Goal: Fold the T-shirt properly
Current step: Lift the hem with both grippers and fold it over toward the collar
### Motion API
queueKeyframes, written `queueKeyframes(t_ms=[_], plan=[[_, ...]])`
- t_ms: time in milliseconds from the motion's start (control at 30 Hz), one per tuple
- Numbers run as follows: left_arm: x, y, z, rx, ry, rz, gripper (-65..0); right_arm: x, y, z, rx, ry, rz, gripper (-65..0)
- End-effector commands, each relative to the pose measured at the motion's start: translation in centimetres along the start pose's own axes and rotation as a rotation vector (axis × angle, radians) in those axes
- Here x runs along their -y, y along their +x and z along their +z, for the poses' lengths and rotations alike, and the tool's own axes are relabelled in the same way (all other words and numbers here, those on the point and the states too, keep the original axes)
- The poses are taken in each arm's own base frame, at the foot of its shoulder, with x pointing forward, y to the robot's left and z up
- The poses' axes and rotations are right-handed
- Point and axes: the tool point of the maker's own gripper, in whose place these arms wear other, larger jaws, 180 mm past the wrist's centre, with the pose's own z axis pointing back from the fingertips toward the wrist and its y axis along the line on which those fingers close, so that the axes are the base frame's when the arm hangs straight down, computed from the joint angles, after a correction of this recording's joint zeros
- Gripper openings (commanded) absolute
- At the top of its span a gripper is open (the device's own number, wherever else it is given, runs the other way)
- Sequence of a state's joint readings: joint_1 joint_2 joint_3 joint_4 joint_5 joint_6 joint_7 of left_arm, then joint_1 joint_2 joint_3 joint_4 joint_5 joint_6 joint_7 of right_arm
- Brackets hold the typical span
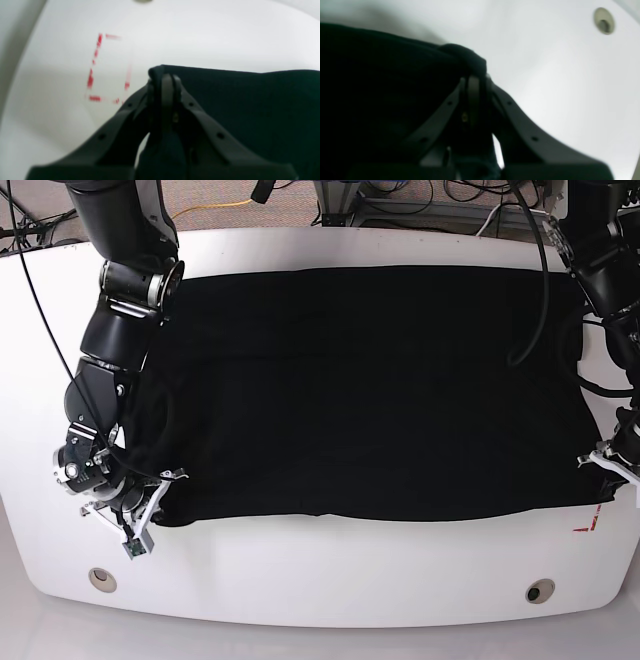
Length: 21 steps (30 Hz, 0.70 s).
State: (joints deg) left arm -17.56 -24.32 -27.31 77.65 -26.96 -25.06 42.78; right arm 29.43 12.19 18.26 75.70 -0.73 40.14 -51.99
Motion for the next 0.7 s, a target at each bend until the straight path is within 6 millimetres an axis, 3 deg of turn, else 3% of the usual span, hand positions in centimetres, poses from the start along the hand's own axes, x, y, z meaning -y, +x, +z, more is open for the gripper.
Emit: queueKeyframes(t_ms=[0,133,333,533,667], plan=[[0.2,2.1,0.9,0.046,-0.011,-0.052,-64.2,1.4,1.6,2.1,0.037,-0.066,0.037,-65.0],[1.2,0.7,1.6,0.003,-0.05,-0.12,-64.3,1.0,0.1,3.7,0.004,-0.104,0.076,-65.0],[1.4,-3.1,3.3,-0.089,-0.05,-0.171,-64.4,-0.7,-3.0,5.5,-0.062,-0.128,0.105,-65.0],[0.3,-6.2,6.0,-0.143,-0.01,-0.179,-64.4,-2.3,-6.1,7.8,-0.12,-0.151,0.148,-65.0],[0.2,-8.4,7.0,-0.192,-0.02,-0.193,-64.3,-4.2,-8.4,8.1,-0.156,-0.123,0.139,-65.0]])
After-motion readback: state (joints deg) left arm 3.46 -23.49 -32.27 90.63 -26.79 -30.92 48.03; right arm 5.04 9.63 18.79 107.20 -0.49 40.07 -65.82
